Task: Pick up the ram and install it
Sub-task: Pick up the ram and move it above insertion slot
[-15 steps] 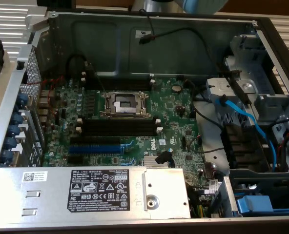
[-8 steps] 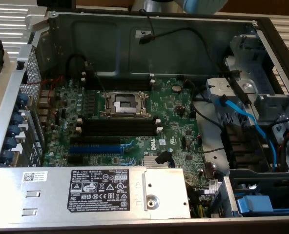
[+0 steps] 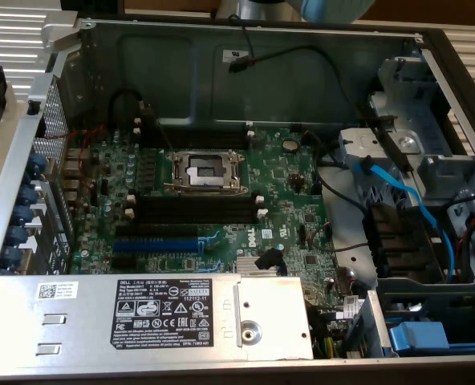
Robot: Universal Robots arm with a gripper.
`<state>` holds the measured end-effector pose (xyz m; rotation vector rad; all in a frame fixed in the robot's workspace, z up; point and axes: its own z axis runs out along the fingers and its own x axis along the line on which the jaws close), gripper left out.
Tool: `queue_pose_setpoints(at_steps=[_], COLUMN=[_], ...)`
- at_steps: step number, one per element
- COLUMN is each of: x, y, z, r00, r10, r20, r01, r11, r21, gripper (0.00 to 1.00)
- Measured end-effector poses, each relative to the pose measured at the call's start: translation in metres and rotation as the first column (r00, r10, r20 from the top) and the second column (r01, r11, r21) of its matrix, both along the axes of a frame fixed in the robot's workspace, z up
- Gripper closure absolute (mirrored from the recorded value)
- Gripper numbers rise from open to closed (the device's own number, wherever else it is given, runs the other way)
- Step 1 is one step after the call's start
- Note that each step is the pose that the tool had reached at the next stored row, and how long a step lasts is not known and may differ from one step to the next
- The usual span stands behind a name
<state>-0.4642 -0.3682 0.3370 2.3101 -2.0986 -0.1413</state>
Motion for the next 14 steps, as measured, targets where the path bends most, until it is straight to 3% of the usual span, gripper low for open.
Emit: queue_pose_setpoints(at_steps=[14], x=[0.004], y=[-0.0037], z=[-0.0242], r00=[1.0000], r10=[0.000], r20=[0.0000], r01=[0.000], r11=[1.0000], r21=[0.0032], gripper=[0.90])
